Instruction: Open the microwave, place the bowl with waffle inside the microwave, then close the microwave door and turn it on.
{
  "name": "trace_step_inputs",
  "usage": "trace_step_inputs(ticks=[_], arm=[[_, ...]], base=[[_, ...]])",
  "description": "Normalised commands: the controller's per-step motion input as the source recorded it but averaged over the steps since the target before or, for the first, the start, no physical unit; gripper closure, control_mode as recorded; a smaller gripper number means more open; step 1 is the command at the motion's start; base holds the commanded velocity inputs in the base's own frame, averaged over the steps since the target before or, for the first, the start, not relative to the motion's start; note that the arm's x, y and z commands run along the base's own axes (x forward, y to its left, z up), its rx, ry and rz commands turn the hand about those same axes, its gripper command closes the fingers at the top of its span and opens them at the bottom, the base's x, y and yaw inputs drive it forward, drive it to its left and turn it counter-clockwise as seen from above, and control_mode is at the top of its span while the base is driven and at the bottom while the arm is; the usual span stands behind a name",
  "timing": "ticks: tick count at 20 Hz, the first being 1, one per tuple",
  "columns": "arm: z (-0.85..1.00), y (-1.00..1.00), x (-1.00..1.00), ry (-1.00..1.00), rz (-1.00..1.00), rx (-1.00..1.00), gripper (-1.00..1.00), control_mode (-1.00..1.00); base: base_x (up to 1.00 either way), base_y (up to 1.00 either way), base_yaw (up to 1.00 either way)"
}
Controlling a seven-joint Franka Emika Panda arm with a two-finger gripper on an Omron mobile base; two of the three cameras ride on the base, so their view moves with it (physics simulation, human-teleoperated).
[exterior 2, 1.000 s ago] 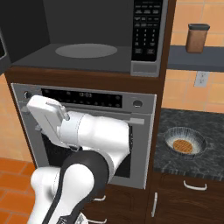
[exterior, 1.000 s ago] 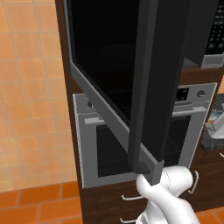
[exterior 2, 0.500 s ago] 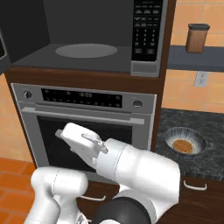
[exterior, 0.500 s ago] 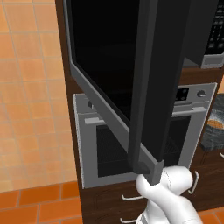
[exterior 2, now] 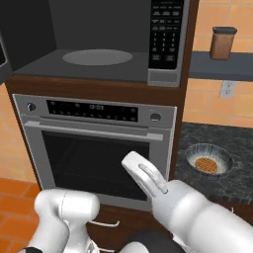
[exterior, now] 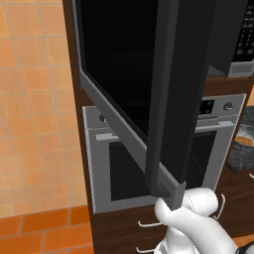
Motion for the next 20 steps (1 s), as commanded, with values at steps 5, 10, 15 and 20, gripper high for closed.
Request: trace_step_inputs(ticks=[5, 10, 15, 20], arm=[[-0.59, -0.76, 0.52, 0.23, -0.55, -0.33, -1.0, -1.0], [-0.02, -0.18, 1.0, 0.88, -0.17, 0.01, -1.0, -1.0], [-0.27, -0.13, 0.6, 0.52, -0.07, 0.08, -1.0, -1.0], [-0.39, -0.69, 0.19, 0.23, -0.11, 0.12, -1.0, -1.0]], base=[[0.0, 0.0, 0.0], [0.0, 0.0, 0.0], [0.0, 0.0, 0.0], [0.0, 0.0, 0.0]])
